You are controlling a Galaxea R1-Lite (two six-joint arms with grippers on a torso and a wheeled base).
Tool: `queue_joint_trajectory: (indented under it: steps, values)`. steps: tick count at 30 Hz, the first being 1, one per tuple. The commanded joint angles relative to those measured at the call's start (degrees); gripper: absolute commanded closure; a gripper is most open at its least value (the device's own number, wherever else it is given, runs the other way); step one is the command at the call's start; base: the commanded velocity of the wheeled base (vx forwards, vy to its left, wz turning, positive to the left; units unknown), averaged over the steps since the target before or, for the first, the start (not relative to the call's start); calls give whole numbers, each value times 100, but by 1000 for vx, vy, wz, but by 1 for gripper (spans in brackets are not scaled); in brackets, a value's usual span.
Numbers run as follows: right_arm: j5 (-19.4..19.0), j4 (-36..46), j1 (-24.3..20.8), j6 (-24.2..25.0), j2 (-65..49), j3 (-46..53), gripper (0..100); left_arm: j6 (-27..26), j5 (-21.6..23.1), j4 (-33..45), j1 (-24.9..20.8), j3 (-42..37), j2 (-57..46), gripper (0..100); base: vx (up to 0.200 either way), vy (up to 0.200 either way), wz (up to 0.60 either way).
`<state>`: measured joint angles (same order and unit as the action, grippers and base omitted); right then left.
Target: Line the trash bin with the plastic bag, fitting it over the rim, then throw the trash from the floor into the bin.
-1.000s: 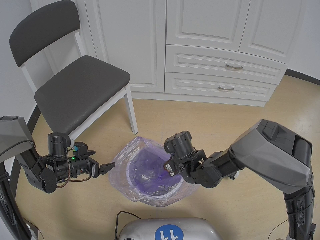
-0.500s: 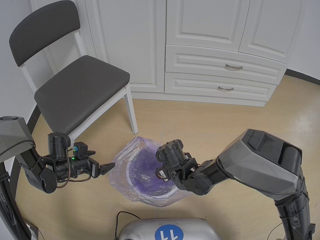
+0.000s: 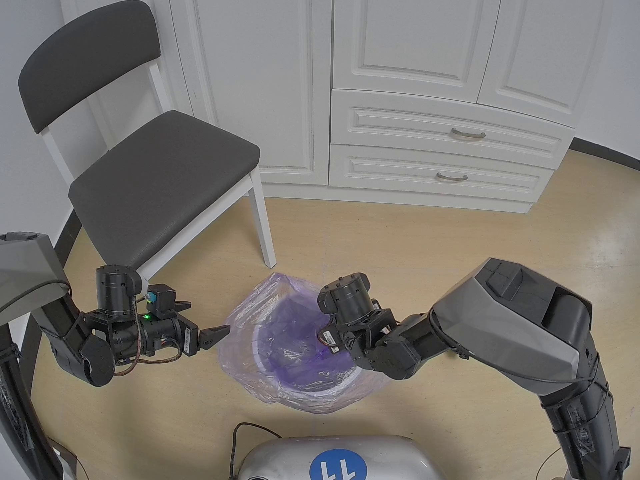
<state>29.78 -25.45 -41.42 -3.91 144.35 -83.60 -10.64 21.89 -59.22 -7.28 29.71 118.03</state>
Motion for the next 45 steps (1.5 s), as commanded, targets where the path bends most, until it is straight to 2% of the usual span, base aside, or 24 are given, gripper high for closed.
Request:
queue_joint_trajectory:
  steps: [1, 6, 12, 17, 27, 32, 39, 40, 45]
  values:
    - [1, -3, 126, -22, -126, -77, 100, -8, -19, -2, -2, 9, 36, 0, 0, 0, 0]
    - [10, -3, 275, -13, 111, -543, 100, -17, -159, -10, -11, 26, 124, 0, 0, 0, 0]
    - [291, -47, 442, 49, 550, -1281, 100, -17, -203, -10, -11, 35, 141, 0, 0, 0, 0]
    - [520, -601, 627, 31, 1008, -1897, 100, -17, -212, -10, -2, 70, 203, 0, 0, 0, 0]
    - [555, -891, 750, 22, 1236, -2274, 100, -17, -212, -10, -2, 79, 238, 0, 0, 0, 0]
    - [581, -917, 890, 49, 1605, -2925, 100, -17, -203, -10, -11, 79, 256, 0, 0, 0, 0]
    - [564, -1084, 864, 5, 1588, -2969, 100, -8, -203, -90, -19, 79, 282, 0, 0, 0, 0]
    - [564, -1084, 864, 5, 1579, -2969, 0, 1, -203, -169, -19, 61, 291, 0, 0, 0, 0]
    - [555, -1102, 855, 40, 1517, -2942, 0, 1, -212, -406, -28, 9, 361, 0, 0, 0, 0]
